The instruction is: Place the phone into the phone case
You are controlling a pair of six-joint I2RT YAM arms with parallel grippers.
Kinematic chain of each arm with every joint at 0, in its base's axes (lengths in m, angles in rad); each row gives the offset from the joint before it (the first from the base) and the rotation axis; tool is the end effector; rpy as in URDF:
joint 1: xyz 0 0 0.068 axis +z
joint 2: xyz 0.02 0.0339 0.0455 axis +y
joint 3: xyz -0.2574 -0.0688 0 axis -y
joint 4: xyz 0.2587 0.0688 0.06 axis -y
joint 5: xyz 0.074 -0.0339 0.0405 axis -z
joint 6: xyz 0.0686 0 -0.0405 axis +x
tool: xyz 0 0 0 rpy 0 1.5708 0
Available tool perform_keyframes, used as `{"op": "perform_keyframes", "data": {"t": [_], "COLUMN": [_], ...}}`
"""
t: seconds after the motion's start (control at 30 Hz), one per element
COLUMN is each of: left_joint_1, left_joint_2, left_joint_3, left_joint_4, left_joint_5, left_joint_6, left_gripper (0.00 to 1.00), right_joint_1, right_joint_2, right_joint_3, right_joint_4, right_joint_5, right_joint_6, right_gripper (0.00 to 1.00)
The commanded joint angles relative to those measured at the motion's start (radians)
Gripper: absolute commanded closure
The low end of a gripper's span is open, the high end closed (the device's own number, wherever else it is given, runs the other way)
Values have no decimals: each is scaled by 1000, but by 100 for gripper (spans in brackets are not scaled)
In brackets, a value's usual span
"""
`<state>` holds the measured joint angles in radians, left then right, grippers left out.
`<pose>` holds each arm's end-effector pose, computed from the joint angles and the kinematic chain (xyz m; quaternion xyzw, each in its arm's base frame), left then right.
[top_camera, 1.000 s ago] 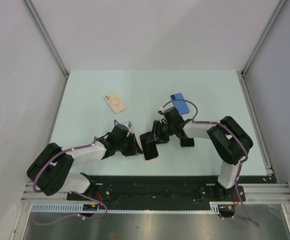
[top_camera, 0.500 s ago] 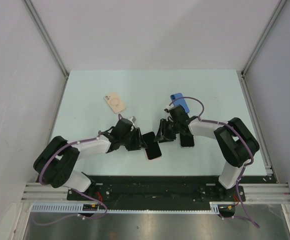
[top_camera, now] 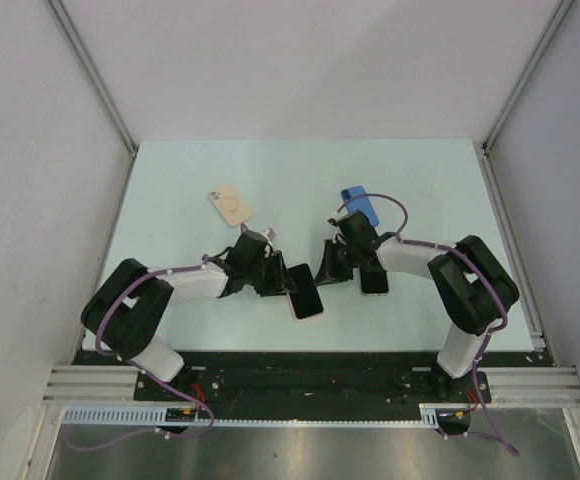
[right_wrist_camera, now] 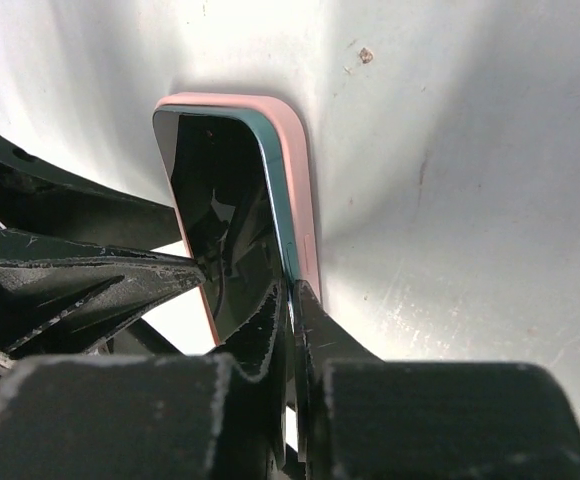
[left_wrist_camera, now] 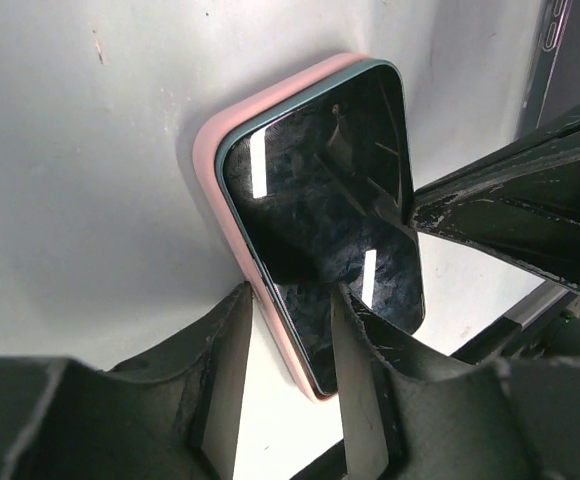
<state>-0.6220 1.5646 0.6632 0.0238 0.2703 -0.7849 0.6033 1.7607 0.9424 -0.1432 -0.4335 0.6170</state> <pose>0.2457 -0.1987 0.0975 -0.0302 0.9326 -0.3144 0.1747 0.2860 0.2321 0.1067 -0.0581 0.9321 0.3360 0.1225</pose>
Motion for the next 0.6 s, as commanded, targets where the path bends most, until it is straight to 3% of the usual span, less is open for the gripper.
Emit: {"op": "perform_keyframes", "data": {"t": [0.0,0.23,0.33,0.43,0.53,0.57], "left_joint_1": [-5,-4,-5,-4,1,7], "left_joint_2": [49,29,26,28,26,22], "left_joint_3": [-8,-48,-56,-57,-47,-45], "left_joint_4": [73,94,94,81,30,24], "left_joint_5": [32,38,40,17,-26,-29], "left_joint_6": [6,-1,1,18,55,61], "left_gripper": [59,62,61,60,62,63], "right_joint_1": [35,32,32,32,20,16], "right_joint_2": [29,40,45,28,-21,-58], "right_joint_3": [-4,-68,-79,-80,-79,-79], "right_joint_4": [65,243,245,220,173,162], "right_joint_5": [-51,-131,-123,-108,-103,-97], "right_joint_6": [23,142,156,144,112,102], "right_gripper": [100,100,100,94,81,73]}}
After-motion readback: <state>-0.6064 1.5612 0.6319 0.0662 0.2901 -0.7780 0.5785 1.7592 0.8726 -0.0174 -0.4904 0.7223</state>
